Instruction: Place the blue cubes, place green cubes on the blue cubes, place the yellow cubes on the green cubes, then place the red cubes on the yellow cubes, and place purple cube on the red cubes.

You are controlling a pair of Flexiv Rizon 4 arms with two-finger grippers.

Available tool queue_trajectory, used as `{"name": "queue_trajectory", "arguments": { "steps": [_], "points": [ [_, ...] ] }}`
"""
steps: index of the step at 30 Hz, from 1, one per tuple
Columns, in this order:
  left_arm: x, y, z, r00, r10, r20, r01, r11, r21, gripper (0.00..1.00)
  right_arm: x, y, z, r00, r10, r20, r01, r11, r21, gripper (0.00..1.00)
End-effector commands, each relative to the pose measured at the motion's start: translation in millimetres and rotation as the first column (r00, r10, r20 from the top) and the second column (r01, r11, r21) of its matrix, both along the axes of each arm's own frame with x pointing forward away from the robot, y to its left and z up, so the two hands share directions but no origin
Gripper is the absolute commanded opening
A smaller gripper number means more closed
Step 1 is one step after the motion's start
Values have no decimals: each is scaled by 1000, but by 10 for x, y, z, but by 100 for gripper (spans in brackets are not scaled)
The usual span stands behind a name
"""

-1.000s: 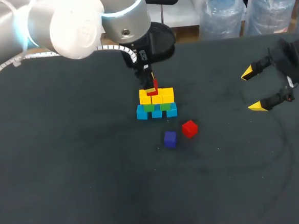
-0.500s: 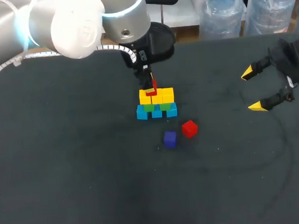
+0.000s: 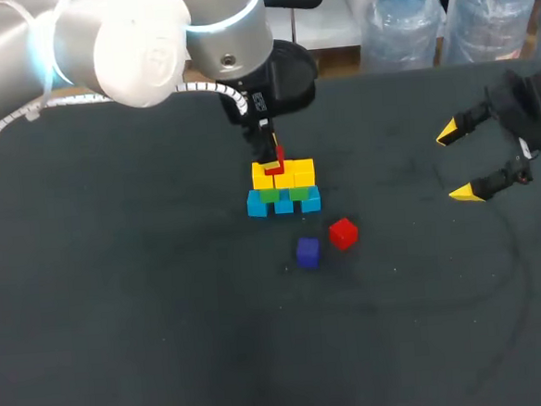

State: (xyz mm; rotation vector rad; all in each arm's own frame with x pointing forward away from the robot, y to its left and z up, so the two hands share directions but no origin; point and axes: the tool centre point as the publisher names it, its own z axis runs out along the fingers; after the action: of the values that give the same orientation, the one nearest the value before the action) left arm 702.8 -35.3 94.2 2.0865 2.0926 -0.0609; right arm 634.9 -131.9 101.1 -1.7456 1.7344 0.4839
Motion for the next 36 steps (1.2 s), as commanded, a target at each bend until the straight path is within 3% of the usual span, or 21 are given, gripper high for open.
{"name": "queue_trajectory", "arguments": {
  "steps": [1, 6, 11, 12, 13, 14, 22, 36],
  "points": [
    [34, -13, -2, 1000, -1, -6, 1, 1000, 5, 0, 12, 4, -11, 1000, 2, 0, -2, 1000, 2, 100],
    [40, -6, -4, 1000, 2, -6, -2, 1000, 8, 0, 12, 4, -11, 1000, 2, 0, -2, 1000, 2, 100],
    [42, -4, -3, 1000, 1, -6, -1, 1000, 8, 7, 12, 4, -11, 1000, 2, 0, -2, 1000, 2, 100],
    [42, -4, -3, 1000, 1, -6, -1, 1000, 8, 14, 12, 4, -11, 1000, 2, 0, -2, 1000, 2, 100],
    [41, -4, -3, 1000, 1, -6, -1, 1000, 7, 29, 12, 4, -11, 1000, 2, 0, -2, 1000, 2, 100],
    [42, -4, -3, 1000, 1, -6, -1, 1000, 6, 31, 12, 4, -11, 1000, 2, 0, -2, 1000, 2, 100],
    [43, -5, -1, 1000, -1, -5, 1, 1000, 5, 25, 12, 4, -11, 1000, 2, 0, -2, 1000, 2, 100],
    [51, 11, -15, 1000, 5, -6, -5, 1000, 6, 29, 12, 4, -11, 1000, 2, 0, -2, 1000, 2, 100]
  ]
}}
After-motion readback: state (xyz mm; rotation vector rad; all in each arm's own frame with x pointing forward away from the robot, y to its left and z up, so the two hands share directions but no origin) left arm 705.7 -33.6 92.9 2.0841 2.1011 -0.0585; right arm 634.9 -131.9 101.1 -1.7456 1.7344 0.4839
